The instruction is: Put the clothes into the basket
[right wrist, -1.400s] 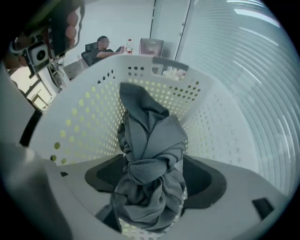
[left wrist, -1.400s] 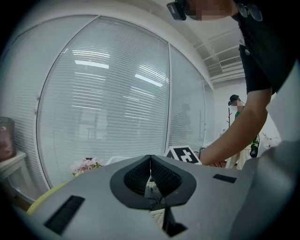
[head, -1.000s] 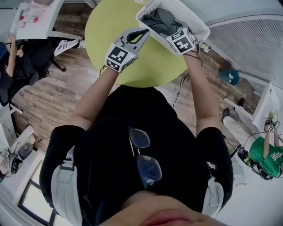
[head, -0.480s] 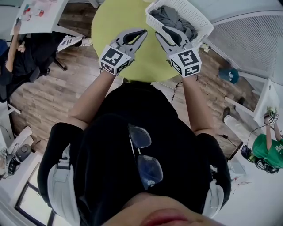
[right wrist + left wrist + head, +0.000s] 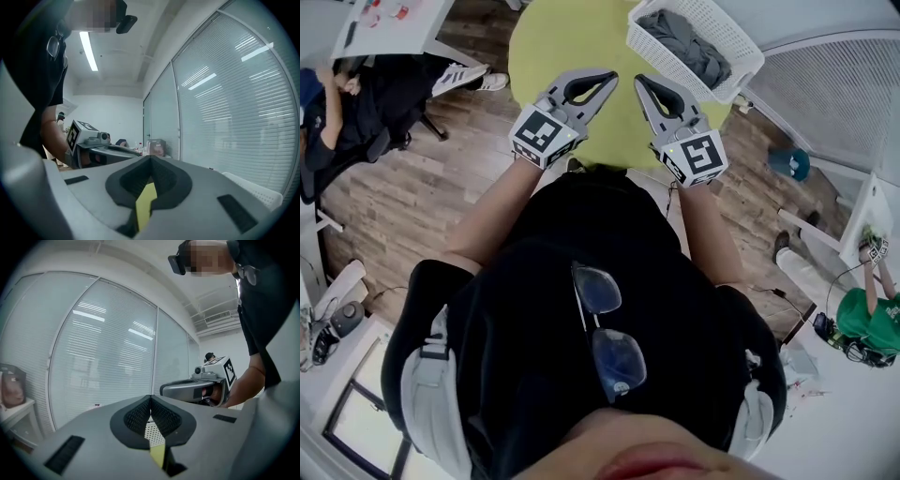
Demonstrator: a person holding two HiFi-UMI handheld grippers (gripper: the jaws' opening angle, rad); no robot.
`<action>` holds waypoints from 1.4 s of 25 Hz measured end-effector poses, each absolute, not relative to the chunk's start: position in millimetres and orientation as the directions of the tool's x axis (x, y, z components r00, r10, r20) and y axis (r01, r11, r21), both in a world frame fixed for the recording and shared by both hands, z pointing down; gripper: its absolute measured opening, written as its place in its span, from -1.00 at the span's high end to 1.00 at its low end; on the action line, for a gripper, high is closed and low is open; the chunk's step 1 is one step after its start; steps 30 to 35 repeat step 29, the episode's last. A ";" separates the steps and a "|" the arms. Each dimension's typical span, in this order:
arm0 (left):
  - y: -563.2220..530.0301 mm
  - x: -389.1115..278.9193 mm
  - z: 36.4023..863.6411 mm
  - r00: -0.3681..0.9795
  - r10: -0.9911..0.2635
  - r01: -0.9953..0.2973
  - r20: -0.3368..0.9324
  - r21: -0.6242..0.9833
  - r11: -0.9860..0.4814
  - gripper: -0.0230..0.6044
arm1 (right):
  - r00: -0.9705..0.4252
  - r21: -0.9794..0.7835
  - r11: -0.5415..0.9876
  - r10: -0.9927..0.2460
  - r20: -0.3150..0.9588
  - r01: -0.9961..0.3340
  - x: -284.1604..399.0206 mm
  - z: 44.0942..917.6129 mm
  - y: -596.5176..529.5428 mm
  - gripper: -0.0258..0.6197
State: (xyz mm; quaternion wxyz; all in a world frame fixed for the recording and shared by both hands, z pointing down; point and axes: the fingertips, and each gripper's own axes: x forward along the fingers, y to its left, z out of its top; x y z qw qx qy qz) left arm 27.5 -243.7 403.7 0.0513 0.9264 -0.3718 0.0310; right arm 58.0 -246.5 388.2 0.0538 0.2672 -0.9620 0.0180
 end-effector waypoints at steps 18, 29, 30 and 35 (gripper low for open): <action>-229.9 25.0 423.2 0.724 -0.678 -0.689 0.125 0.095 -0.718 0.89 | -0.854 -0.069 0.856 -0.500 0.141 -0.513 57.6 410.1 -227.1 0.84; -235.2 31.2 423.6 0.727 -0.675 -0.686 0.128 0.096 -0.721 0.89 | -0.852 -0.067 0.854 -0.503 0.146 -0.516 63.5 410.6 -233.2 0.84; -235.2 31.2 423.6 0.727 -0.675 -0.686 0.128 0.096 -0.721 0.89 | -0.852 -0.067 0.854 -0.503 0.146 -0.516 63.5 410.6 -233.2 0.84; -235.2 31.2 423.6 0.727 -0.675 -0.686 0.128 0.096 -0.721 0.89 | -0.852 -0.067 0.854 -0.503 0.146 -0.516 63.5 410.6 -233.2 0.84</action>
